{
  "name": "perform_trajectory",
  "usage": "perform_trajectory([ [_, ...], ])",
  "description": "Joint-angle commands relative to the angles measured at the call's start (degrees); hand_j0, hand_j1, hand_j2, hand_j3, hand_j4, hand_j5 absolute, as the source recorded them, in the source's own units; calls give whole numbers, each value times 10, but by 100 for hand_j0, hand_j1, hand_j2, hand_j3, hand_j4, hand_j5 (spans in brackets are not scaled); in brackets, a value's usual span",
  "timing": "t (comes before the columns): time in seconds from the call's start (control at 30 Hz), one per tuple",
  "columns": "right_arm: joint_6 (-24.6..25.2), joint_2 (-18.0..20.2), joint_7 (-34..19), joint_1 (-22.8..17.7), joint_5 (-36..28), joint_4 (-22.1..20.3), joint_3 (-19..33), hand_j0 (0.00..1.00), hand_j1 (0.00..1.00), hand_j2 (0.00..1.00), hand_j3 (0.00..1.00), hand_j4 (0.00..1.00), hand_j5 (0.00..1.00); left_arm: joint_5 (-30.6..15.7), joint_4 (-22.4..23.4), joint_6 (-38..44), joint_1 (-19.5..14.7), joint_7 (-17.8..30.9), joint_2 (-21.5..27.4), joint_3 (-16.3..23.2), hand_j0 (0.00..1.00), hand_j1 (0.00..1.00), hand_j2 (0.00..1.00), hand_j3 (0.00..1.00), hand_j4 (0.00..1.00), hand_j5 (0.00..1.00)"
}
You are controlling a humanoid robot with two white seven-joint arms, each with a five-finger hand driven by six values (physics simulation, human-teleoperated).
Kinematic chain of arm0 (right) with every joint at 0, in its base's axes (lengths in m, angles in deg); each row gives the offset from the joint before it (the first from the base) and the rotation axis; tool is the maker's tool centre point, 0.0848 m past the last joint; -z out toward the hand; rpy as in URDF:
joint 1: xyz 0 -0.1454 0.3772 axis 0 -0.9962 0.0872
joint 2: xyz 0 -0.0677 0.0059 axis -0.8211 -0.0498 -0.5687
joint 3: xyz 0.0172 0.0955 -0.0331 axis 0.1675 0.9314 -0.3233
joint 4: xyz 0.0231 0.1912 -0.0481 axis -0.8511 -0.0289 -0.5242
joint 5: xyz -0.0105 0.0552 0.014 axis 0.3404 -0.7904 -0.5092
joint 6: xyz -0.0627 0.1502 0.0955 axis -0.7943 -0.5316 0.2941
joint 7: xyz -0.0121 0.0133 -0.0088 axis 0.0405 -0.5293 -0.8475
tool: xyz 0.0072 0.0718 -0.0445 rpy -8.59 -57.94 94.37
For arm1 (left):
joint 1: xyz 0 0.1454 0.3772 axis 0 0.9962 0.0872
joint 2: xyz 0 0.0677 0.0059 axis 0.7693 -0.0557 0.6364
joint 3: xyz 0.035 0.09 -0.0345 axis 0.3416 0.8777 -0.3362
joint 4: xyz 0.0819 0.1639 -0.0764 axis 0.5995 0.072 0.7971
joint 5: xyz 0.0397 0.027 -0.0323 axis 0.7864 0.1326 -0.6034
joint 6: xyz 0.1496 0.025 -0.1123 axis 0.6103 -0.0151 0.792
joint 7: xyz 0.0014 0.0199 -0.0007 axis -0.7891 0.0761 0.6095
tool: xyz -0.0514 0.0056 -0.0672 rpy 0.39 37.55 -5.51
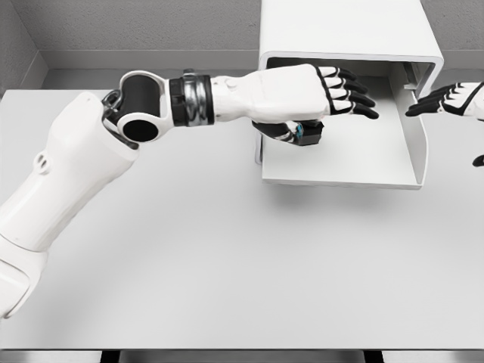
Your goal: Slide open multi-storey tabletop storage cabinets and put open load switch and slide close multi-storey tabletop storage cabinets
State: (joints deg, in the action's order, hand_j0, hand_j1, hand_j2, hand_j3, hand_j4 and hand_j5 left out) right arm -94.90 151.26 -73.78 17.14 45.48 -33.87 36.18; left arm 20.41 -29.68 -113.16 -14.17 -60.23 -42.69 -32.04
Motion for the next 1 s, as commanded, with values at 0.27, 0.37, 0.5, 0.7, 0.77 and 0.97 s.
perform_trajectory([
  [0.27,2,-5,3,-14,-3,-30,-2,100,100,100,100,100,100,-293,-174,1,-12,3,275,15,100,100,100,100,100,100],
  [0.37,2,-6,27,-23,-3,-32,-2,100,100,100,100,100,100,-310,-175,1,28,5,386,39,100,100,100,100,100,100],
  [0.5,2,-34,28,-35,-3,-32,-3,100,100,100,100,100,100,-310,-174,1,47,5,420,36,100,100,100,100,100,100],
  [0.7,2,-34,55,-66,-7,-31,-2,100,100,100,100,100,100,-309,-174,1,64,5,417,38,100,100,100,100,100,100],
  [0.77,2,-34,55,-77,-7,-32,-2,100,100,100,100,100,100,-310,-174,1,63,5,420,34,100,100,100,100,100,100],
  [0.97,2,-45,80,-89,-7,-32,-2,100,100,100,100,100,100,-313,-174,1,61,5,427,30,100,100,100,100,100,100],
])
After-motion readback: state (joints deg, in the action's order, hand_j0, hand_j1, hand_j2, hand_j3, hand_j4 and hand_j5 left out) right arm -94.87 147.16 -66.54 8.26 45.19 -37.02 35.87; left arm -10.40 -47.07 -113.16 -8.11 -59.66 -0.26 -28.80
